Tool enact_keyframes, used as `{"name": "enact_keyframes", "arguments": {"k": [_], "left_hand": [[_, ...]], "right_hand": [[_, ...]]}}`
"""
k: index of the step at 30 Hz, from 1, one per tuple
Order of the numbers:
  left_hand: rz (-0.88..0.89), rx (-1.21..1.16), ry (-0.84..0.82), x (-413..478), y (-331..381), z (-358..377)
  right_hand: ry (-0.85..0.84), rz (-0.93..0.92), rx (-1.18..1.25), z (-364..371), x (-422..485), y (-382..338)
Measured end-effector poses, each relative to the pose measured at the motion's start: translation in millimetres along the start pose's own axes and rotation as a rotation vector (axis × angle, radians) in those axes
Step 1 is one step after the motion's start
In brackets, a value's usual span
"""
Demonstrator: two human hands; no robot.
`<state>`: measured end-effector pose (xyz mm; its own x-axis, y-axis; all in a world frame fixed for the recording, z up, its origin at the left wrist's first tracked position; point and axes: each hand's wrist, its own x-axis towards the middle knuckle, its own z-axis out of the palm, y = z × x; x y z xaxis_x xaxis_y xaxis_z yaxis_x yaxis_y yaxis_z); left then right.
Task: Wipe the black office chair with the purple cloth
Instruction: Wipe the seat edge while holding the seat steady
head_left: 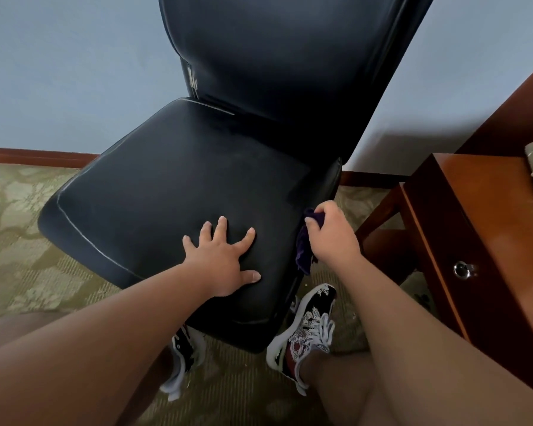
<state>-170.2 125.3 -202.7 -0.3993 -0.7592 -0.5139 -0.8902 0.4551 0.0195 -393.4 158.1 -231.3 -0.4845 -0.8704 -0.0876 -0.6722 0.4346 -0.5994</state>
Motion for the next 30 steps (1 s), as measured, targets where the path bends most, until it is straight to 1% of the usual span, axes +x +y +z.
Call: {"name": "enact_keyframes", "arguments": {"k": [3,5,9,12,13,15,17,22,25,28,30], "left_hand": [[-0.018,0.042,0.002,0.3,3.2,-0.7],[-0.025,0.074,0.02,0.3,3.4,0.3],[-0.03,0.104,0.052,-0.4,4.4,1.0],[-0.038,0.08,0.046,-0.9,6.7,-0.2],[-0.038,0.066,0.041,-1.4,6.8,-0.4],[-0.034,0.034,0.028,-2.2,5.7,-0.9],[-0.028,0.011,0.02,-2.4,3.9,-1.1],[-0.01,0.008,-0.001,-1.5,2.9,-1.8],[0.002,0.008,0.002,-0.4,2.6,-1.8],[0.002,0.014,0.004,-0.7,4.0,-1.2],[-0.005,0.031,0.008,0.0,6.6,-1.1]], "right_hand": [[-0.135,-0.015,0.06,-1.2,-9.4,3.4],[-0.196,-0.055,0.047,-1.4,-25.6,1.4],[-0.319,-0.164,-0.047,-3.9,-68.0,-15.1],[-0.431,-0.32,-0.196,-6.7,-90.5,-24.5],[-0.466,-0.358,-0.217,-7.9,-93.8,-24.8],[-0.508,-0.382,-0.166,-10.6,-93.5,-21.3],[-0.491,-0.344,-0.048,-11.0,-83.7,-13.6],[-0.295,-0.177,0.17,-5.7,-36.6,1.0],[-0.18,-0.078,0.233,-5.8,-4.0,7.3],[-0.032,-0.03,0.249,-6.9,21.3,12.8],[-0.001,-0.002,0.245,-6.4,32.1,12.7]]}}
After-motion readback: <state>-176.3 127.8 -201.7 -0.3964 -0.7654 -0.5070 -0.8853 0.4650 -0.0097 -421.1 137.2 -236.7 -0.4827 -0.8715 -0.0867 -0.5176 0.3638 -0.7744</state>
